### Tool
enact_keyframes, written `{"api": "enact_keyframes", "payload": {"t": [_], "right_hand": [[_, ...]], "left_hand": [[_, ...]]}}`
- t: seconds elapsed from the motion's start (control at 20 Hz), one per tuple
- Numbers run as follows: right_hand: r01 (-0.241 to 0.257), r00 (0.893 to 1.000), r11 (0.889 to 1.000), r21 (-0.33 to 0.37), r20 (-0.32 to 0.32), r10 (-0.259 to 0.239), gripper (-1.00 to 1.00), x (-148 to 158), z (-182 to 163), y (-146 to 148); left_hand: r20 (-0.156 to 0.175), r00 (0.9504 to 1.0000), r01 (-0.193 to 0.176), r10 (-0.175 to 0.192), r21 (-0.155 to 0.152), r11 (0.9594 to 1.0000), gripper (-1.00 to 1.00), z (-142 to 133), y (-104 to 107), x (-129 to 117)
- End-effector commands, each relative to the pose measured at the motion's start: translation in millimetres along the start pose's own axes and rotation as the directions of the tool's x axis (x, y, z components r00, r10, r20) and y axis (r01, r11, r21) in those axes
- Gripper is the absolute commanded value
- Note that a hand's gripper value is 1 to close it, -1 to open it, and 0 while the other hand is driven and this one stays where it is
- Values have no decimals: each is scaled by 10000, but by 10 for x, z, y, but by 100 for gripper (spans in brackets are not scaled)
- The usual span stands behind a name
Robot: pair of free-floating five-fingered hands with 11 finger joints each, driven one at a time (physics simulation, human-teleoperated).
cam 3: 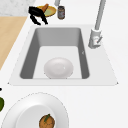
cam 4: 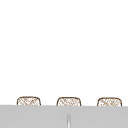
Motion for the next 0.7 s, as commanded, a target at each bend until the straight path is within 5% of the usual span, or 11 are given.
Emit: {"api": "enact_keyframes", "payload": {"t": [0.0,0.65], "right_hand": [[-344,9994,9994,34,-30,344,-100,-40,-197,48],[-107,9984,9999,5,554,106,-100,-456,-702,193]], "left_hand": [[0,10000,0,0,0,10000,0,0,0,0],[0,10000,0,0,0,10000,0,0,0,0]]}}
